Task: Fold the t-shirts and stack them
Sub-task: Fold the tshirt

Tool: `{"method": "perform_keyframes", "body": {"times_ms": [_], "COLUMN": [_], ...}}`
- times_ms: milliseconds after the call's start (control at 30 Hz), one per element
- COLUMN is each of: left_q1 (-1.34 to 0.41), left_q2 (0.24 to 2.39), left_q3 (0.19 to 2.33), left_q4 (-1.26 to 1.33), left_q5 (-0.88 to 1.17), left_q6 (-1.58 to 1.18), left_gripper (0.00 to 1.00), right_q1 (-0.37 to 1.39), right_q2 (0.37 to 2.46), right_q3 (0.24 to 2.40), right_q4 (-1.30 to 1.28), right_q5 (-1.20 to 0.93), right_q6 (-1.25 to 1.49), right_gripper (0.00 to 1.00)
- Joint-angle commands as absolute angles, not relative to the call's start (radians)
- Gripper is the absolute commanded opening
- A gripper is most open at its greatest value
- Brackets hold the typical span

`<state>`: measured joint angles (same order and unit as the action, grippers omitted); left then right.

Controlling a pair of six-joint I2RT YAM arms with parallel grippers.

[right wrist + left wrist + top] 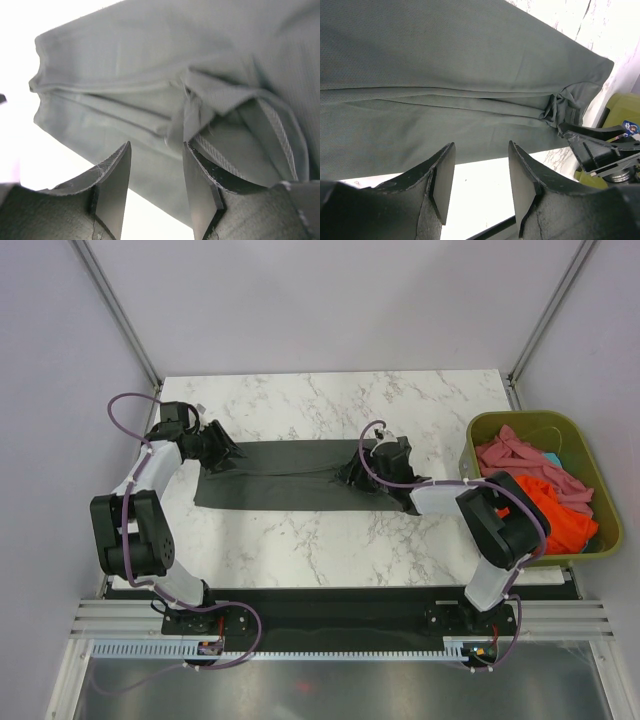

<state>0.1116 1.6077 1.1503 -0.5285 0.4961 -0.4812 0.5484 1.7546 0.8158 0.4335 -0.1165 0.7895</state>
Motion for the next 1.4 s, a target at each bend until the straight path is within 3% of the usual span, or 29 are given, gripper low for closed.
{"method": "perform_keyframes", "body": {"times_ms": [0,267,433,733,1367], "left_q1": [0.11,0.112,0.11,0.109,0.109], "left_q2": [1.568,1.565,1.563,1.56,1.582], "left_q3": [1.144,1.143,1.138,1.138,1.161], "left_q4": [-0.511,-0.511,-0.512,-0.511,-0.509], "left_q5": [0.486,0.486,0.483,0.482,0.503], "left_q6": [-0.449,-0.449,-0.449,-0.448,-0.453], "left_gripper": [0.54,0.54,0.54,0.55,0.55], "right_q1": [0.563,0.571,0.572,0.571,0.571], "right_q2": [1.684,1.617,1.617,1.707,1.839], "right_q3": [0.787,0.787,0.819,0.842,0.905], "right_q4": [0.483,0.359,0.285,0.379,0.479], "right_q5": [-0.149,-0.08,0.044,0.092,0.094], "right_q6": [0.801,0.723,0.684,0.755,0.781], "right_gripper": [0.53,0.48,0.56,0.66,0.69]}}
